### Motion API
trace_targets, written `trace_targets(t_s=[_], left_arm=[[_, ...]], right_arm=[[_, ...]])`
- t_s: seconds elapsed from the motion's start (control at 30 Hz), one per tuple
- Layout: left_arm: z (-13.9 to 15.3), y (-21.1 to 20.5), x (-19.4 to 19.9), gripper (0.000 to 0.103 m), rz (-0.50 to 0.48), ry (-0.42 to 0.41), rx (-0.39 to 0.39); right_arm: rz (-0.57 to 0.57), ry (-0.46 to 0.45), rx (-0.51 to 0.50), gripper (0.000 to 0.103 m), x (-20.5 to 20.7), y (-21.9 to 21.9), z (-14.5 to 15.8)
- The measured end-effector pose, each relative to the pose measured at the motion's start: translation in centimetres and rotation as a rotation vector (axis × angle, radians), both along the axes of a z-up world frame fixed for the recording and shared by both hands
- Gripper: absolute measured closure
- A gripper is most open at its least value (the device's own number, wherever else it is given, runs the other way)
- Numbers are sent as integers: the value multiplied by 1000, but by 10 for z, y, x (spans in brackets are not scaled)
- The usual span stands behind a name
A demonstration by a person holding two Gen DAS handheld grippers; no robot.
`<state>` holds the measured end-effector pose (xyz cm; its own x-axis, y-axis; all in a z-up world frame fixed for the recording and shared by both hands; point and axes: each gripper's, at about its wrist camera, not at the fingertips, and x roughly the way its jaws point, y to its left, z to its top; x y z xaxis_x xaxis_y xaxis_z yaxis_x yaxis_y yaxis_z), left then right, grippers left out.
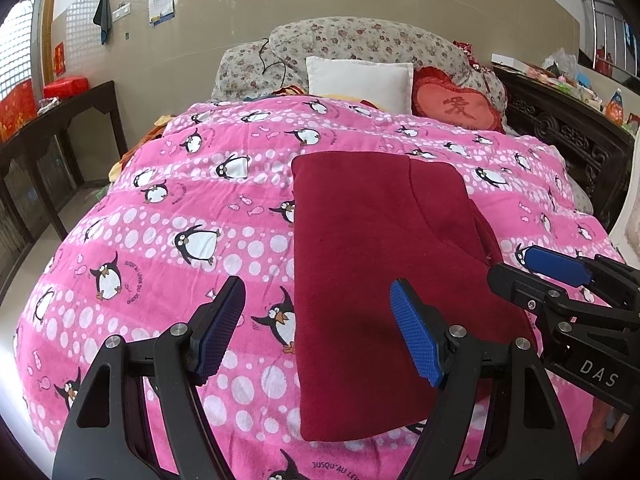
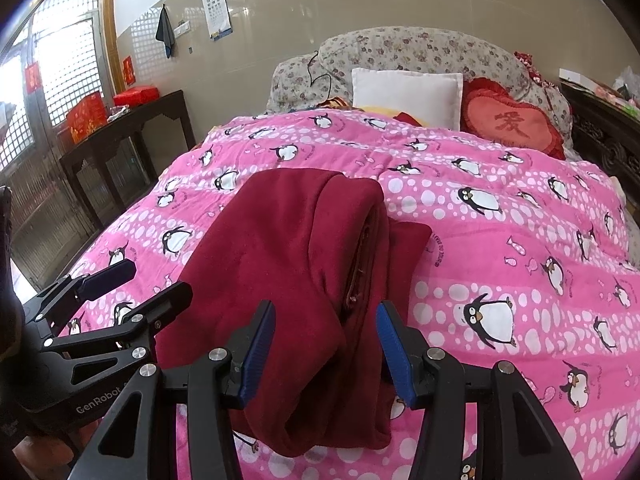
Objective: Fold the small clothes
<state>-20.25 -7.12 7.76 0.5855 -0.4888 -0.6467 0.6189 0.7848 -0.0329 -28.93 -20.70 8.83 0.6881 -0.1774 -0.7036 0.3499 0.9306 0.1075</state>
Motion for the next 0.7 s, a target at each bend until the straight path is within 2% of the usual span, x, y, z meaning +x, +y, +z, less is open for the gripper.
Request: trace_targets(t_s=[0.7], left_arm=[[-1,2,1,27,-3,-3,1]], right_arm=[[7,7,7,53,3,4,-3]])
